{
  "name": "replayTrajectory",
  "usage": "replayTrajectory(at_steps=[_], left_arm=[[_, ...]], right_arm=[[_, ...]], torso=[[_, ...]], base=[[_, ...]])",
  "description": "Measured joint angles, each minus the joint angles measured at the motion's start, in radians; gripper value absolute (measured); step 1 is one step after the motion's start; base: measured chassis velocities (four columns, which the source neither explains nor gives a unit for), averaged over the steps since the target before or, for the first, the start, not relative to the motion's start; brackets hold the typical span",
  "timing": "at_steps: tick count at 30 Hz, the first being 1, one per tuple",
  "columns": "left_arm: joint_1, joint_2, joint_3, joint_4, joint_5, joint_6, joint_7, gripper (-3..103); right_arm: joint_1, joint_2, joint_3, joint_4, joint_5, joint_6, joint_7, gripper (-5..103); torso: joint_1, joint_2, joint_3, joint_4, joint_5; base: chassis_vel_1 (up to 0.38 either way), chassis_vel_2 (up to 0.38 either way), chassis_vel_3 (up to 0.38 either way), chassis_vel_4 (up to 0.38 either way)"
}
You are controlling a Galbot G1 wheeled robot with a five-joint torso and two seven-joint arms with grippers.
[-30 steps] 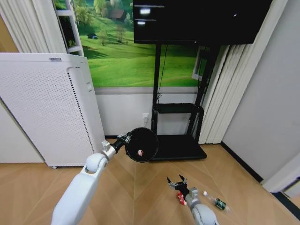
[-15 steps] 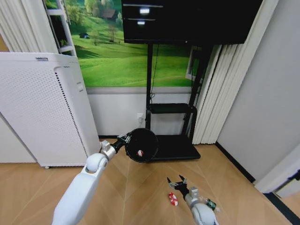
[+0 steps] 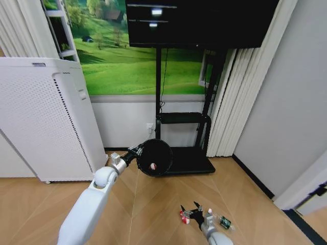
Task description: Pick up the trash bin and place the garbage on the floor into it.
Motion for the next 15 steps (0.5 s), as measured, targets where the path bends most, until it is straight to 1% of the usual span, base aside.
replayTrajectory(at_steps=[11, 14, 15], left_arm=[[0.002, -0.005, 0.002, -0.003, 0.002, 0.001, 0.0, 7], [0.003, -0.005, 0.002, -0.005, 0.002, 0.001, 0.0, 7], [0.007, -0.005, 0.001, -0.006, 0.002, 0.001, 0.0, 7]], right_arm=[[0.026, 0.025, -0.011, -0.058, -0.007, 0.0, 0.009, 100], [0.037, 0.034, -0.014, -0.085, -0.014, 0.0, 0.012, 100], [0.054, 0.045, -0.014, -0.13, -0.03, 0.008, 0.012, 100]], torso=[[0.0, 0.0, 0.0, -0.0001, 0.0001], [0.0, 0.0, 0.0, -0.0001, 0.0001], [0.0, 0.0, 0.0, -0.0001, 0.0001]], base=[[0.0, 0.0, 0.0, 0.0], [0.0, 0.0, 0.0, 0.0], [0.0, 0.0, 0.0, 0.0]])
